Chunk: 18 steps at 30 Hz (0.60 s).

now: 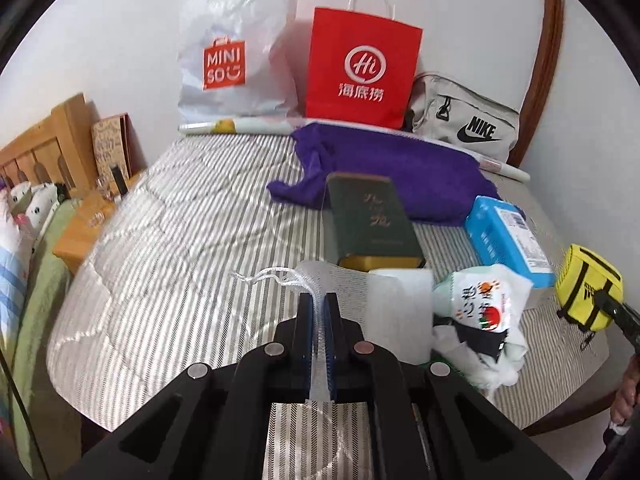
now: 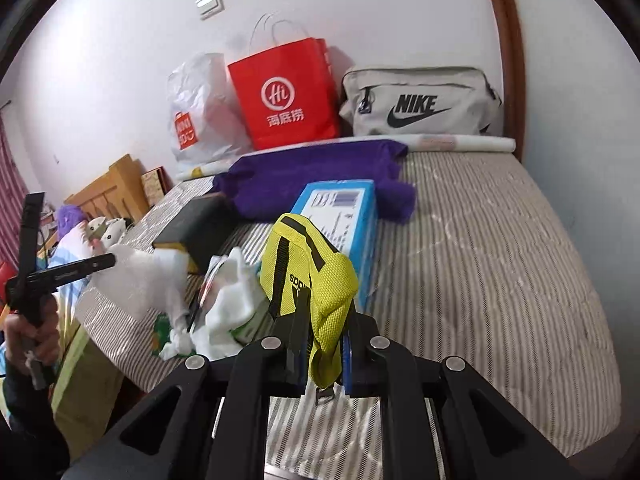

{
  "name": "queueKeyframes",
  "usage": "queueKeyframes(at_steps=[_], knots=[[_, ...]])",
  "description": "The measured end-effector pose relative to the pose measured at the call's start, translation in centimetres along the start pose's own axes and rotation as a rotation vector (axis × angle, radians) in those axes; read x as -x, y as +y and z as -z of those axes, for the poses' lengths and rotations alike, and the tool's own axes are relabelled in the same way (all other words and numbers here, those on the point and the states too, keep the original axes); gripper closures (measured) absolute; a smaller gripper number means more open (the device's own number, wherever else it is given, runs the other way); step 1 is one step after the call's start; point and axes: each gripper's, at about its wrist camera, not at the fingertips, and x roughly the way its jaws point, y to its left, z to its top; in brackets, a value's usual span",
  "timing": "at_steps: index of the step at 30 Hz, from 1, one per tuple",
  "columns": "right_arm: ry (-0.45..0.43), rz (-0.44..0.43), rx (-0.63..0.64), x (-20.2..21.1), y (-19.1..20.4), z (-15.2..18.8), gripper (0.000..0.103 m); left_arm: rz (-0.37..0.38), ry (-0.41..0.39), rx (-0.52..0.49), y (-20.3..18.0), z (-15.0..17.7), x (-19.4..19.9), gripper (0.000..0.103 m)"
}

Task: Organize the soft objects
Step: 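Lift and carry the pouch and mesh bag toward the purple towel with both grippers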

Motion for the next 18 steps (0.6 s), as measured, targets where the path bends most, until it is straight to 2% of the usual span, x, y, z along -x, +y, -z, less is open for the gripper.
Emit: queueKeyframes(at_steps=[5,11,18], knots=[[-0.028,0.026,-0.014,0.2,-0.7,-2.0,0.09,0.008,-0.038,-0.032,-0.7,-1.9,2.3,0.097],[-0.049,0.02,-0.011,-0.7,-0.4,-5.2,0.09,0.035,-0.072,-0.03,-1.1,-4.4,3.3,0.097],[-0.07,0.029,0.025,-1.7,1.0,-9.1,0.091,0.062,-0.061,-0.045,-1.8,-7.9,3.0,0.097]])
